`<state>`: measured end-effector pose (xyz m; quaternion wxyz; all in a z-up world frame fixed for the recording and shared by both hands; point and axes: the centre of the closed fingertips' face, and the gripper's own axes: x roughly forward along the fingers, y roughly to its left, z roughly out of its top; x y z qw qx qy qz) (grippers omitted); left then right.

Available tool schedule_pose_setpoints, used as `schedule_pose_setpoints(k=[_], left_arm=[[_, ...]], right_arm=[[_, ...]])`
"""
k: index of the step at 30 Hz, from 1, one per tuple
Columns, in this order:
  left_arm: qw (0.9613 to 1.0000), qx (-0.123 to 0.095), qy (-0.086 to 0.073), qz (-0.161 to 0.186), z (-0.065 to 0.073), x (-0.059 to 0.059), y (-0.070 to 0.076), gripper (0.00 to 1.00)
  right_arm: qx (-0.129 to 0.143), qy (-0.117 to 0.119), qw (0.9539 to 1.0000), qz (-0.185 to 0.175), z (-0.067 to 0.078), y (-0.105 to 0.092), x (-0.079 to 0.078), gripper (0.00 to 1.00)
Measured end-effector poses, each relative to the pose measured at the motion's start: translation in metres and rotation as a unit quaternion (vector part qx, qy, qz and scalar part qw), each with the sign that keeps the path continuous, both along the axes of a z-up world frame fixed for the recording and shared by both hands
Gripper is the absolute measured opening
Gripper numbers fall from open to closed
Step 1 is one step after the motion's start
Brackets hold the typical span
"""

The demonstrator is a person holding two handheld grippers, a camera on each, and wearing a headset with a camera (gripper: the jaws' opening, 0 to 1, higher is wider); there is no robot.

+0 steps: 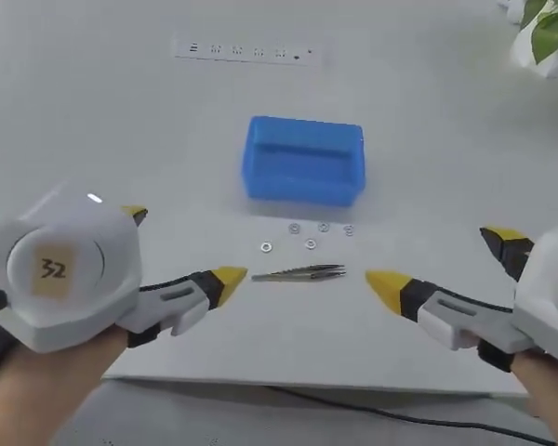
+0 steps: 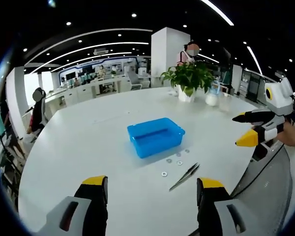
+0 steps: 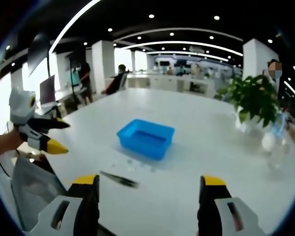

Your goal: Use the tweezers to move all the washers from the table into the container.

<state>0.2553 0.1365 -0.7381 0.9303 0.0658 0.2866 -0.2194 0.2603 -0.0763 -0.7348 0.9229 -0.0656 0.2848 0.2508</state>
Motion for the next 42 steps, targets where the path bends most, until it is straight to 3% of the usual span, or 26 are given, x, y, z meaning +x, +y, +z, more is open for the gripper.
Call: schedule_pose_setpoints(k=[12, 18, 22, 27, 30, 32, 34, 39, 40, 42], left_arm=[[0.9996, 0.007, 0.011, -0.024, -0.016, 0.017, -0.009, 0.74], [0.9980, 0.017, 0.035, -0.051, -0.033, 0.020, -0.017, 0.60], [0.9942, 0.026, 0.054, -0.090, -0.048, 0.021, -0.028, 0.49], [0.9861, 0.041, 0.077, -0.141, -0.068, 0.020, -0.042, 0.36], [0.9779, 0.059, 0.102, -0.173, -0.084, 0.017, -0.048, 0.30], [0.9757, 0.066, 0.099, -0.184, -0.089, 0.018, -0.051, 0.25], [0.9721, 0.073, 0.107, -0.196, -0.095, 0.018, -0.054, 0.21], [0.9589, 0.090, 0.133, -0.234, -0.112, 0.011, -0.060, 0.16], [0.9592, 0.090, 0.131, -0.234, -0.113, 0.012, -0.060, 0.15], [0.9548, 0.093, 0.137, -0.247, -0.116, 0.011, -0.062, 0.11]], right_arm=[[-0.001, 0.009, 1.0000, 0.001, -0.012, -0.001, 0.017, 0.79], [-0.001, 0.020, 0.9998, 0.006, -0.020, 0.001, 0.020, 0.78], [0.003, 0.023, 0.9996, 0.013, -0.024, 0.004, 0.020, 0.73], [0.008, 0.034, 0.9993, 0.017, -0.028, 0.006, 0.018, 0.65], [0.015, 0.038, 0.9990, 0.017, -0.030, 0.009, 0.017, 0.60], [0.015, 0.046, 0.9985, 0.024, -0.033, 0.012, 0.015, 0.59], [0.012, 0.048, 0.9983, 0.031, -0.036, 0.015, 0.014, 0.58], [0.004, 0.056, 0.9973, 0.048, -0.040, 0.022, 0.011, 0.59], [0.003, 0.056, 0.9972, 0.049, -0.040, 0.023, 0.011, 0.59], [0.004, 0.057, 0.9969, 0.054, -0.041, 0.025, 0.011, 0.58]])
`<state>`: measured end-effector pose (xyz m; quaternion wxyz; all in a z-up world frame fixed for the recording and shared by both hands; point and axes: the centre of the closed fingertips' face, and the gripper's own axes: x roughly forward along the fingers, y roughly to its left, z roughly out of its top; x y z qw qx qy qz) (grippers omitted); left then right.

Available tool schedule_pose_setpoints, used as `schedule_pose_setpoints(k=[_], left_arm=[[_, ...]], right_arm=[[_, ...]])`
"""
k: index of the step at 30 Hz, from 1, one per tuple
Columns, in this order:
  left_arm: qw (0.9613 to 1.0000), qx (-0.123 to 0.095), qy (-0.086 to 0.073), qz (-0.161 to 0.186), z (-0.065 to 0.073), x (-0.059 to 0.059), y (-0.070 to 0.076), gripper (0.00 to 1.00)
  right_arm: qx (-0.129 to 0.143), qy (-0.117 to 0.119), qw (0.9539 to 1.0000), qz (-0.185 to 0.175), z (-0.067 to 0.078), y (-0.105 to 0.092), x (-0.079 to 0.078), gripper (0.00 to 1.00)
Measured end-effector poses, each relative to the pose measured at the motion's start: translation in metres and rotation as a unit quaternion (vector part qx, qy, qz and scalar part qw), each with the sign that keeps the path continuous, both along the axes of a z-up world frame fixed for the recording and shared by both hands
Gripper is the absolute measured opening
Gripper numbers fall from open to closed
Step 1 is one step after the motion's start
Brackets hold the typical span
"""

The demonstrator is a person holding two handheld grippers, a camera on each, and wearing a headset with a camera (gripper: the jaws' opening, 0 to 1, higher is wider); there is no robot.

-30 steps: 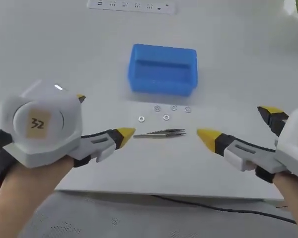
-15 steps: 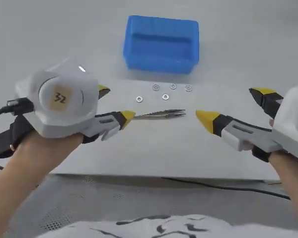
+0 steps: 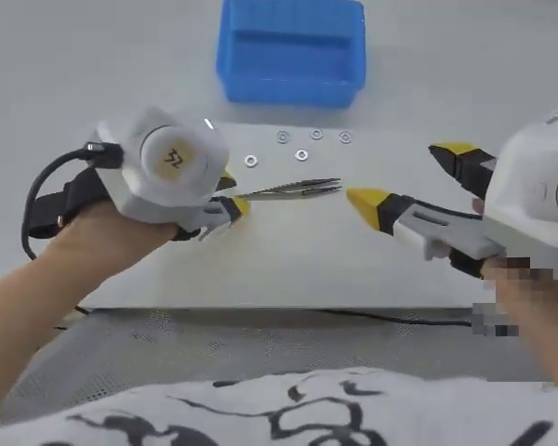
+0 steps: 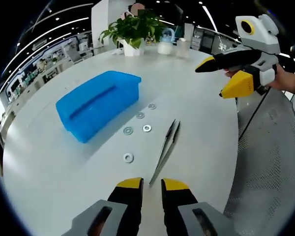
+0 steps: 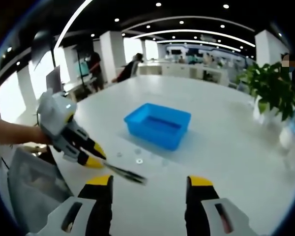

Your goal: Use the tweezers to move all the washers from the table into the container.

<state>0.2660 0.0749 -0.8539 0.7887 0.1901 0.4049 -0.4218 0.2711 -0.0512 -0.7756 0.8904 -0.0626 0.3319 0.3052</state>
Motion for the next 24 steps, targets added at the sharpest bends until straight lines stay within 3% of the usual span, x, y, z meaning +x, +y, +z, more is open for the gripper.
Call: schedule_pose_setpoints(k=[3, 4, 5, 9, 12, 17, 24], left_arm=[[0.9995, 0.016, -0.003, -0.025, -0.004, 0.000, 0.000, 0.05], [0.9990, 0.020, -0.017, -0.037, -0.003, 0.004, -0.001, 0.03], [0.9985, 0.026, -0.016, -0.046, -0.003, 0.003, 0.000, 0.00], [0.9974, 0.025, -0.015, -0.066, -0.003, 0.000, -0.001, 0.00], [0.9954, 0.033, -0.028, -0.085, 0.000, -0.001, -0.001, 0.00], [0.9950, 0.018, -0.039, -0.090, 0.023, -0.002, -0.005, 0.00], [0.9933, 0.000, -0.062, -0.098, 0.062, 0.000, -0.010, 0.00]], right_arm=[[0.000, 0.005, 1.0000, 0.006, -0.003, 0.003, -0.001, 0.57], [0.000, 0.006, 0.9999, 0.011, -0.004, 0.005, -0.001, 0.56], [0.000, 0.007, 0.9999, 0.013, -0.004, 0.007, -0.001, 0.56], [-0.001, 0.011, 0.9994, 0.033, -0.005, 0.016, -0.001, 0.55], [-0.005, 0.016, 0.9982, 0.058, -0.008, 0.024, -0.003, 0.54], [-0.025, 0.014, 0.9928, 0.116, -0.016, 0.043, -0.006, 0.47], [-0.021, 0.010, 0.9842, 0.175, -0.021, 0.074, 0.000, 0.34]])
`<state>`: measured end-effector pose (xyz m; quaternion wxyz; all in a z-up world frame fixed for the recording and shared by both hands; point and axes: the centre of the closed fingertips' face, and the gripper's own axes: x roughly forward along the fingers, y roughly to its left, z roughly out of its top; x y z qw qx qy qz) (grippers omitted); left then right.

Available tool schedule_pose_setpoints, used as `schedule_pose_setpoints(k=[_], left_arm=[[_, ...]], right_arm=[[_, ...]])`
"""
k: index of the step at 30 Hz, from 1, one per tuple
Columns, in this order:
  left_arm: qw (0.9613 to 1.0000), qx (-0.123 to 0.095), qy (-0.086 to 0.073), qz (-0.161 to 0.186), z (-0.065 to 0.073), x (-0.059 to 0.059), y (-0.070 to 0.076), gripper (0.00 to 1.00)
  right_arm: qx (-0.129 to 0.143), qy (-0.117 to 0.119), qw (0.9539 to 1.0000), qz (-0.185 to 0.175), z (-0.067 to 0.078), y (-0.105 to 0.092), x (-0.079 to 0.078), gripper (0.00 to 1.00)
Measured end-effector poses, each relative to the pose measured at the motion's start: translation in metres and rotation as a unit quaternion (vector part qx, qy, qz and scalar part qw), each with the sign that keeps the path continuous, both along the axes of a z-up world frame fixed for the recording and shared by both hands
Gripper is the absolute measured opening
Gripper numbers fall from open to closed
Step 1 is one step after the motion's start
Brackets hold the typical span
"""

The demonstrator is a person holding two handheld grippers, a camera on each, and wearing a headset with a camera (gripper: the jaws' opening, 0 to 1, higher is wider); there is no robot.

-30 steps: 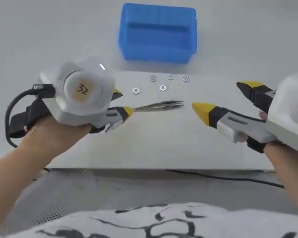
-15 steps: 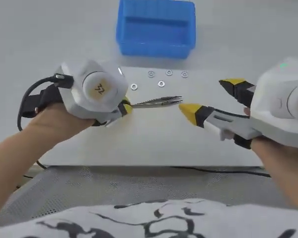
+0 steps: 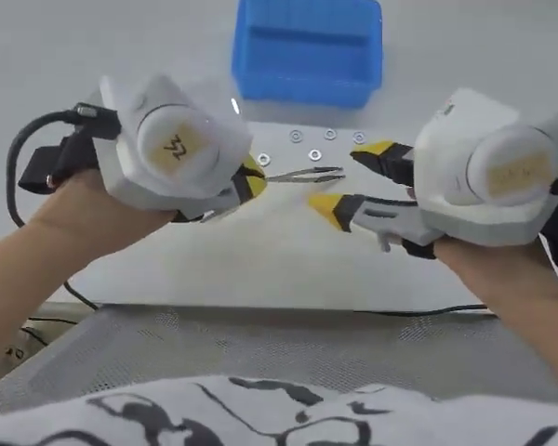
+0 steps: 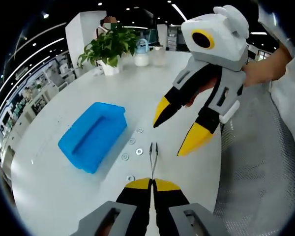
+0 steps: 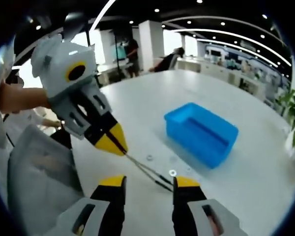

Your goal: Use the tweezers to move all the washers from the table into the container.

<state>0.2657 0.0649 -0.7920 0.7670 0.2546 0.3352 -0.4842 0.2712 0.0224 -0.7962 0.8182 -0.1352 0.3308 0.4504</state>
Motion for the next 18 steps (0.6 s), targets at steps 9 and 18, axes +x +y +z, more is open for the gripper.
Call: schedule_pose_setpoints(k=[9, 18], left_arm=[[0.9991, -0.034, -0.025, -0.009, 0.036, 0.010, -0.010, 0.00], [0.9985, -0.028, -0.041, -0.025, 0.049, 0.013, -0.011, 0.00]], right_arm=[[-0.003, -0.004, 0.9984, 0.056, -0.006, 0.025, 0.006, 0.17], [0.027, 0.005, 0.9964, 0.080, -0.003, 0.049, 0.015, 0.09]])
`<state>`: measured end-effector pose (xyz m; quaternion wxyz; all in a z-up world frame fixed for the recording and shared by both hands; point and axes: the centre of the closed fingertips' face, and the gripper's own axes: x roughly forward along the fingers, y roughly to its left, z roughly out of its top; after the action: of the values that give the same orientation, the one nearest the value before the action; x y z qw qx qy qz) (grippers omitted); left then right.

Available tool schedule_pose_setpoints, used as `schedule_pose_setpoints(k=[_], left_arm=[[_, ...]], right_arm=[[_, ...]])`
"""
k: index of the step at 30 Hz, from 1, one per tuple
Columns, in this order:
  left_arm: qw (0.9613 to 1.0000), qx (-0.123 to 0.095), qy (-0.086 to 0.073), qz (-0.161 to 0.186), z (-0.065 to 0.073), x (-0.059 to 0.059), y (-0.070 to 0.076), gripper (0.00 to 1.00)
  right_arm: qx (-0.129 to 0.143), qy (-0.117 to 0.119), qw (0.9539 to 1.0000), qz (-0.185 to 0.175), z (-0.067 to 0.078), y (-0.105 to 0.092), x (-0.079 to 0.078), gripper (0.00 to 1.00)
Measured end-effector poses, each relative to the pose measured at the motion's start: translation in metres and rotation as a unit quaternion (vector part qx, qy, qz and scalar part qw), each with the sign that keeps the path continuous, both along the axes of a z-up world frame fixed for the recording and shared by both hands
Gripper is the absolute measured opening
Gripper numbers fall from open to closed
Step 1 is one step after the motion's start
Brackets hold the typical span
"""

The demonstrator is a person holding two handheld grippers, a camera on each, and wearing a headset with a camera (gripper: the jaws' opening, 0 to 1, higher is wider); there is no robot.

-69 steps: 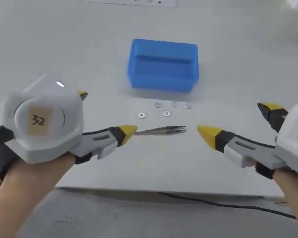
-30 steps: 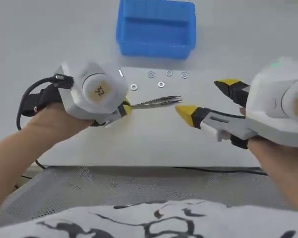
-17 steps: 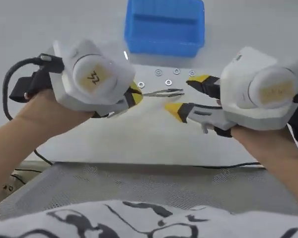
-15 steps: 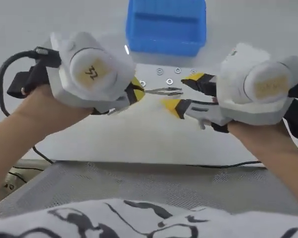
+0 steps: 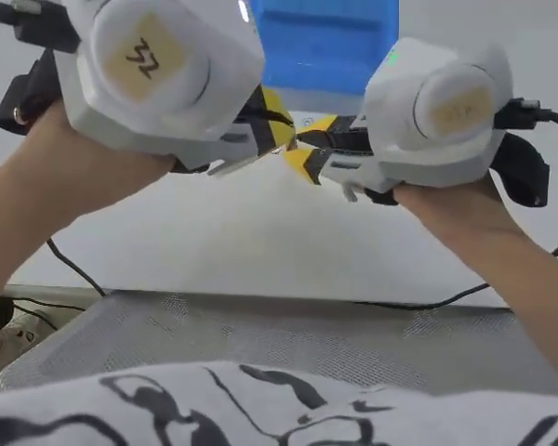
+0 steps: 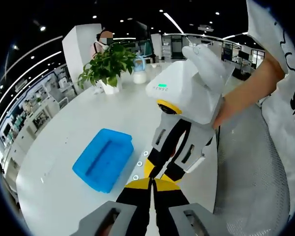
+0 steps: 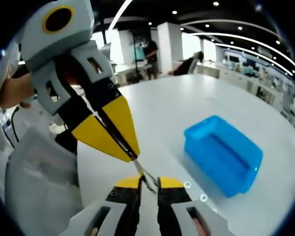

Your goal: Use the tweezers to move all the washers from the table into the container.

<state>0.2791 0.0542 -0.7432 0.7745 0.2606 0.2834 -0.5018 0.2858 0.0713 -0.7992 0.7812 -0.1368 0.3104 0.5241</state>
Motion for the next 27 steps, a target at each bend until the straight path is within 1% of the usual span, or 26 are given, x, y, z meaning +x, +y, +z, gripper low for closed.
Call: schedule_pose_setpoints(k=[3, 5, 9, 13, 17, 20, 22, 25, 26, 27], left_arm=[[1.0000, 0.004, -0.004, 0.000, -0.001, 0.004, 0.002, 0.00], [0.9999, 0.007, -0.007, 0.001, 0.002, 0.006, 0.003, 0.00], [0.9999, 0.008, -0.009, 0.004, -0.001, 0.011, 0.006, 0.00], [0.9999, 0.008, -0.006, 0.005, -0.002, 0.014, 0.007, 0.00], [0.9999, 0.014, -0.004, 0.001, -0.006, 0.014, 0.007, 0.00], [0.9998, 0.020, -0.004, -0.003, -0.011, 0.014, 0.008, 0.00], [0.9999, 0.015, -0.002, -0.002, -0.008, 0.015, 0.007, 0.00], [0.9999, 0.011, 0.004, 0.000, -0.008, 0.016, 0.007, 0.00], [0.9999, 0.011, 0.005, -0.001, -0.007, 0.015, 0.006, 0.00], [0.9999, 0.011, 0.005, -0.003, -0.007, 0.014, 0.005, 0.00]], right_arm=[[0.002, -0.001, 1.0000, 0.004, 0.002, 0.005, 0.003, 0.08], [0.006, -0.002, 1.0000, 0.004, 0.003, 0.007, 0.007, 0.08], [0.017, 0.011, 0.9998, 0.000, 0.002, 0.009, 0.011, 0.08], [0.020, 0.017, 0.9997, -0.001, 0.000, 0.010, 0.012, 0.08], [0.015, 0.017, 0.9998, 0.001, -0.004, 0.012, 0.012, 0.08], [0.010, 0.021, 0.9997, 0.003, -0.008, 0.012, 0.012, 0.08], [0.010, 0.023, 0.9997, 0.003, -0.009, 0.012, 0.013, 0.08], [0.010, 0.027, 0.9996, 0.003, -0.009, 0.012, 0.013, 0.08], [0.008, 0.026, 0.9996, 0.005, -0.009, 0.012, 0.013, 0.08], [0.003, 0.014, 0.9998, 0.015, -0.007, 0.012, 0.013, 0.08]])
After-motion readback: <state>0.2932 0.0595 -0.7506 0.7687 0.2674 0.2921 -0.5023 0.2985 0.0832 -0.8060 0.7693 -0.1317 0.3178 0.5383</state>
